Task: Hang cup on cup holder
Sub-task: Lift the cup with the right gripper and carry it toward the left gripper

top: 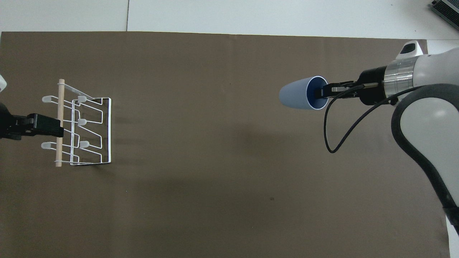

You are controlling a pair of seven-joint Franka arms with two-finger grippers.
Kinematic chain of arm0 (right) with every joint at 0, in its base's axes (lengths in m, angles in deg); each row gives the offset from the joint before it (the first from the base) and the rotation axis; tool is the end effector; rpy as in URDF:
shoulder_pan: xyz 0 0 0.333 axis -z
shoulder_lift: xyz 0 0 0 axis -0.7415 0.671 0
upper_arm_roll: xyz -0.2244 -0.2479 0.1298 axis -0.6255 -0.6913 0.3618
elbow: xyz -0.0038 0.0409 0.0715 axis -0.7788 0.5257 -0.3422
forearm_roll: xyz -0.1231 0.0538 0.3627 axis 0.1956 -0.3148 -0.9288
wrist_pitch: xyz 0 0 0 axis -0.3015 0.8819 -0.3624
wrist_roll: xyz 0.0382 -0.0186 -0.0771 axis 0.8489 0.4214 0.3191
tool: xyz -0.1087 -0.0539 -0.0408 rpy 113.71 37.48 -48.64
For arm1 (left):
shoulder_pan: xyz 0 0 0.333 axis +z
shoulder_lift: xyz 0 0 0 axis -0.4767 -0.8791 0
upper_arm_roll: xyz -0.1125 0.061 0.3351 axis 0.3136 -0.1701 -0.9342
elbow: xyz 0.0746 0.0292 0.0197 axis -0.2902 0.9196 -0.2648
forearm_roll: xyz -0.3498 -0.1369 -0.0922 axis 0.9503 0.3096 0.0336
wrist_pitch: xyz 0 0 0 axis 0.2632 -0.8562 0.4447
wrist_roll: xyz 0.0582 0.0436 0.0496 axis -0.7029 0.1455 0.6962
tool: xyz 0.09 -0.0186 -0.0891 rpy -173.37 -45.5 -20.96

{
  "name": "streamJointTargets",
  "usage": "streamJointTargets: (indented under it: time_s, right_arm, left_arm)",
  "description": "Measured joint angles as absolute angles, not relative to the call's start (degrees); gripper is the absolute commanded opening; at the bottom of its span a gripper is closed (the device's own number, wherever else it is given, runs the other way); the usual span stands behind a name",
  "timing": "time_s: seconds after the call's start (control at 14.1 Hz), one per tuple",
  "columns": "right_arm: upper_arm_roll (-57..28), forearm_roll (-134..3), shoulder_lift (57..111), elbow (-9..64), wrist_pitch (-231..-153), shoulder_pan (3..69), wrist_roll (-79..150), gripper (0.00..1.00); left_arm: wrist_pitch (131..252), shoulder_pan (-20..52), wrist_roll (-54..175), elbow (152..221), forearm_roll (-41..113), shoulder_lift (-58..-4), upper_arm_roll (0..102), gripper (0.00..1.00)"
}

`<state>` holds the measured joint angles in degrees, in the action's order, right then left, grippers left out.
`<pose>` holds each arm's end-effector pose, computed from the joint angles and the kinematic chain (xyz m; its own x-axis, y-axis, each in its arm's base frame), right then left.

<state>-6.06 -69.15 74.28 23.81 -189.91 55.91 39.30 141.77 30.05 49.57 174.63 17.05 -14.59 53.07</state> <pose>0.6040 0.1168 0.5668 0.9766 0.0520 0.2085 0.1586 -0.8292 -0.5360 0.5029 -0.0477 0.6458 0.9988 0.0199 -0.0442 0.0239 -0.9955 0.0913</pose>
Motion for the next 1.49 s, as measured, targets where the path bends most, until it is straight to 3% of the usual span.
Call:
streamJointTargets:
  time_s: [0.35, 0.64, 1.21, 1.49]
  right_arm:
    - [1.06, -83.62, 74.14, 22.84, -189.9, 55.67, 39.3, 0.0]
    - [5.05, -90.98, 73.75, 22.81, -191.17, 55.72, 36.56, 0.0]
    - [18.05, -91.84, 73.87, 24.03, -212.19, 54.62, 24.27, 0.0]
    - [21.94, -91.85, 73.88, 25.14, -217.0, 54.2, 21.74, 0.0]
  left_arm:
    - [141.02, 33.13, 61.31, 175.54, 32.95, -13.95, 52.9, 1.0]
    - [145.33, 33.96, 77.27, 180.52, 45.44, -11.85, 52.89, 1.0]
    - [158.9, 33.04, 121.82, 185.23, 61.52, -9.44, 55.06, 1.0]
    - [165.6, 31.66, 129.47, 187.03, 65.29, -9.4, 55.63, 1.0]
